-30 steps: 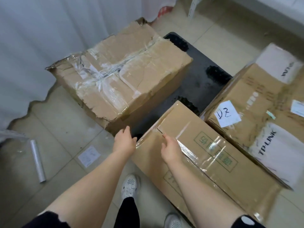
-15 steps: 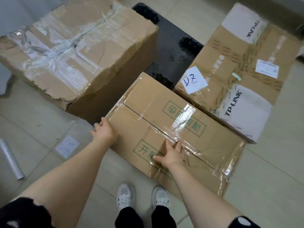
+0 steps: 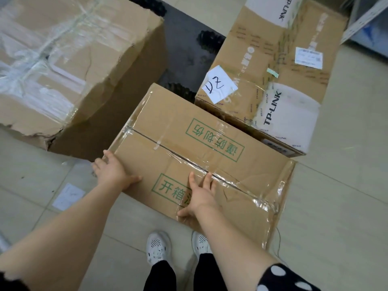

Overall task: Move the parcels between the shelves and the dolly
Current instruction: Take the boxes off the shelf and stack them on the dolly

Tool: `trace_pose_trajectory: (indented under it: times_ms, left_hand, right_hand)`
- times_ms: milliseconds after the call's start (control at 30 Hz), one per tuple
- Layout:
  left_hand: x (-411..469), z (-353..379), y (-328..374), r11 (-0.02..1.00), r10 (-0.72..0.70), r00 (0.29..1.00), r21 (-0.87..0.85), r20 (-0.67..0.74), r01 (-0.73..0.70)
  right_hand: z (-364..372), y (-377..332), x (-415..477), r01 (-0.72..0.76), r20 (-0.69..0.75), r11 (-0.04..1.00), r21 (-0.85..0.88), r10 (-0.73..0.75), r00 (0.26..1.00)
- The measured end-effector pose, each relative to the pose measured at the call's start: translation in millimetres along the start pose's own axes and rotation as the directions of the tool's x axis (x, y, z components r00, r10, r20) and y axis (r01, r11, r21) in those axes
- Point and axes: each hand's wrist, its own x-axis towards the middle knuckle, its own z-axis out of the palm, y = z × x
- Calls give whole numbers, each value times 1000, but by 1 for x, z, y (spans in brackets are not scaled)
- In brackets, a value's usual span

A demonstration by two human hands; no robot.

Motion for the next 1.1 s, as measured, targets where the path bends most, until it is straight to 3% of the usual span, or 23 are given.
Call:
trace_pose_trajectory:
  times_ms: [233, 400, 633, 800, 900, 1100]
  left_hand:
    - [1, -8, -6, 995, 34, 999, -90, 33, -31]
    - [5, -38, -16, 984, 16, 1000, -175, -21, -19]
    - [32, -100, -59, 895, -247, 940, -427, -237, 128]
    - [76, -127, -95, 722, -404, 908, -649, -113, 241]
    - [95, -131, -105, 649, -399, 916, -720, -47, 246]
    - [132, -137, -109, 561, -380, 924, -806, -49, 188]
  right_hand:
    - [1, -9, -1, -26, -57, 992, -122, 20, 998]
    - [-6, -59, -7, 125, -246, 976, -176, -166, 955]
    - [-13, -172, -3, 404, -218, 836, -372, -502, 837]
    - [2, -243, 8, 531, -132, 745, -404, -621, 772]
    - [12, -276, 17, 585, -69, 706, -399, -660, 748]
    - [28, -322, 39, 648, -6, 650, -397, -708, 706]
